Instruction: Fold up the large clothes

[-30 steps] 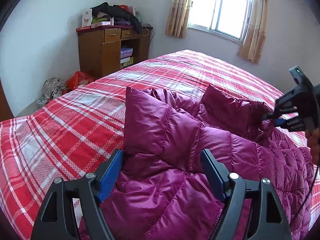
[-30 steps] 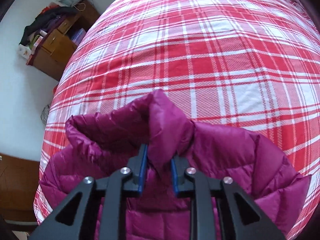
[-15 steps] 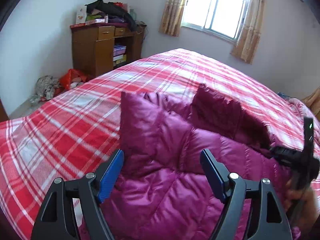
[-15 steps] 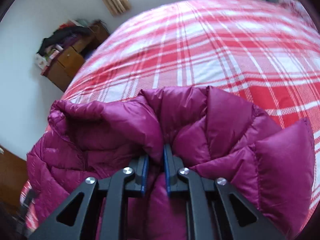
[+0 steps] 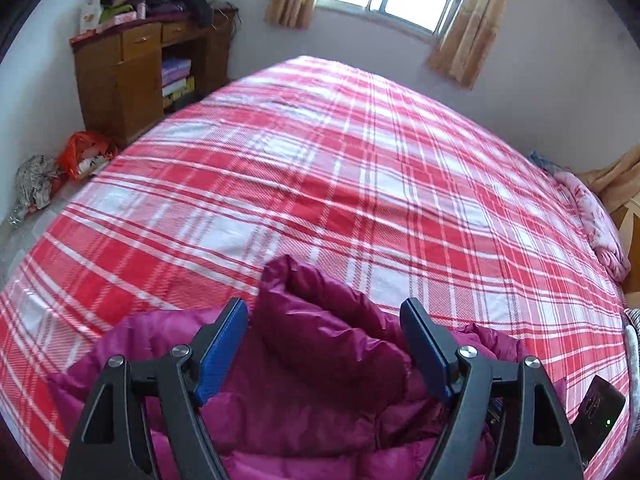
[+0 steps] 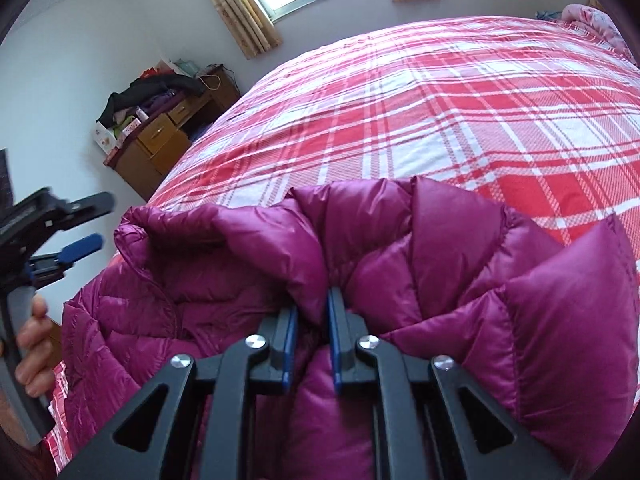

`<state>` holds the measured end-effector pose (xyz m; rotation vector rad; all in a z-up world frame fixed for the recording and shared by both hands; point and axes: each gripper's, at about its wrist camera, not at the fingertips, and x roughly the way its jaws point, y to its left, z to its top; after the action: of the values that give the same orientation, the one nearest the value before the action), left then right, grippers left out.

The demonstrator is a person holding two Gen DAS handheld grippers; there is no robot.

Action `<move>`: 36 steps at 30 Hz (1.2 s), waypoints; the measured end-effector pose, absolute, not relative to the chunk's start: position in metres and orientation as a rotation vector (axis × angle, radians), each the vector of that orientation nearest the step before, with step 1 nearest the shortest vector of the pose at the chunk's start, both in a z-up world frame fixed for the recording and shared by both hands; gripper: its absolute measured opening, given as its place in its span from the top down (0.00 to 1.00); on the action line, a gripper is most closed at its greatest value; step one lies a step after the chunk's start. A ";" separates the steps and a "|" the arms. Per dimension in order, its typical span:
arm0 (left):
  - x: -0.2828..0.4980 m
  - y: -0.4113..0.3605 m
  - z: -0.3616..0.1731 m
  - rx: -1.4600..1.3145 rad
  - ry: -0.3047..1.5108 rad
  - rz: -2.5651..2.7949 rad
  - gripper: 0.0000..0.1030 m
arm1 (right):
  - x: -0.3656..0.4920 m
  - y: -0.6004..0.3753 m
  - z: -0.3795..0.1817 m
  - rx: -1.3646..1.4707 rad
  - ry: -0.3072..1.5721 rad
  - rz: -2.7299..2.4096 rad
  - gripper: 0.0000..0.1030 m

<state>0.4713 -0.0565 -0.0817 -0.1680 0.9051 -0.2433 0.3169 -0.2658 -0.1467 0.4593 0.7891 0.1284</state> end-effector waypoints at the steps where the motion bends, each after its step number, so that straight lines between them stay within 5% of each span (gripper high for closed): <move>1: 0.472 -0.058 -0.086 -0.172 0.917 -0.233 0.23 | 0.317 -0.266 -0.147 0.464 0.788 0.131 0.87; 2: 0.471 -0.058 -0.090 -0.175 0.918 -0.221 0.26 | 0.317 -0.266 -0.147 0.469 0.787 0.134 0.87; 6: 0.464 -0.051 -0.105 -0.146 0.950 -0.208 0.67 | 0.316 -0.268 -0.148 0.481 0.784 0.142 0.87; 9: 0.449 -0.039 -0.111 -0.148 0.965 -0.199 0.81 | 0.316 -0.270 -0.149 0.485 0.783 0.144 0.87; 27: 0.395 -0.023 -0.153 -0.193 0.883 -0.109 0.92 | 0.316 -0.267 -0.145 0.463 0.796 0.120 0.83; 32: 0.394 -0.009 -0.156 -0.280 0.874 -0.142 0.92 | 0.282 -0.264 -0.078 0.345 0.534 -0.076 0.39; 36: 0.393 -0.010 -0.156 -0.278 0.870 -0.141 0.92 | 0.307 -0.236 -0.036 0.243 0.546 -0.067 0.40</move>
<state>0.3929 -0.0104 -0.1558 -0.2779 0.8697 -0.1410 0.3074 -0.2358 -0.0358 0.2429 0.5458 -0.0668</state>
